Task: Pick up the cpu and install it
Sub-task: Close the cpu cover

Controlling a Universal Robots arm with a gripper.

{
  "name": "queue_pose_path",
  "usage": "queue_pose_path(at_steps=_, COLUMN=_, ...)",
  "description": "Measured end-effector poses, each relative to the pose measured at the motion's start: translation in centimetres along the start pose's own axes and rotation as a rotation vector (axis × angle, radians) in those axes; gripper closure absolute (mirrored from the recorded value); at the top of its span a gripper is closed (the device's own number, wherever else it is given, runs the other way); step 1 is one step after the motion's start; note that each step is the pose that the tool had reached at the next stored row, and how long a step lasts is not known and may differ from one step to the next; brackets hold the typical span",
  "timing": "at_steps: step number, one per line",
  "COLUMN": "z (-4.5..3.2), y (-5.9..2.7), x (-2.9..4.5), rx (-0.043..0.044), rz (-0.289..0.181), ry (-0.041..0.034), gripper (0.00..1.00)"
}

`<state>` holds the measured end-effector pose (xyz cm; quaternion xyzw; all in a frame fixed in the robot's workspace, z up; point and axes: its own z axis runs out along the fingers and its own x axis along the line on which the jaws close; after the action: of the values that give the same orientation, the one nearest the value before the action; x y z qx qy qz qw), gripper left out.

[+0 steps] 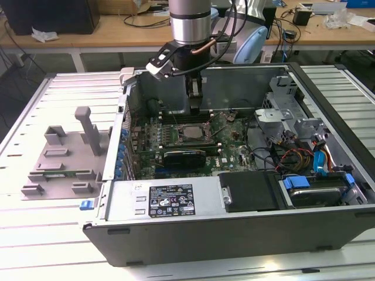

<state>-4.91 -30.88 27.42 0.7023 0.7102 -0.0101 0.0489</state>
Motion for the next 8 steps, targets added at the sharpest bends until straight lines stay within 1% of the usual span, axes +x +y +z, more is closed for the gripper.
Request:
queue_pose_path(at_steps=1, z=-0.11, y=0.0, x=-0.01, rx=0.0003, rz=0.0, ry=-0.0006, gripper=0.89)
queue_pose_path(at_steps=3, z=-0.79, y=0.04, x=-0.06, rx=0.0001, rz=0.0, ry=-0.0003, gripper=0.89)
queue_pose_path(at_steps=4, z=-1.01, y=0.05, x=-0.08, rx=0.0001, rz=0.0, ry=-0.0003, gripper=0.89)
queue_pose_path(at_steps=5, z=-1.13, y=0.06, x=-0.09, rx=0.0001, rz=0.0, ry=-0.0003, gripper=0.89)
queue_pose_path(at_steps=8, z=-1.15, y=0.1, x=-0.09, rx=0.0001, rz=0.0, ry=-0.0004, gripper=0.89)
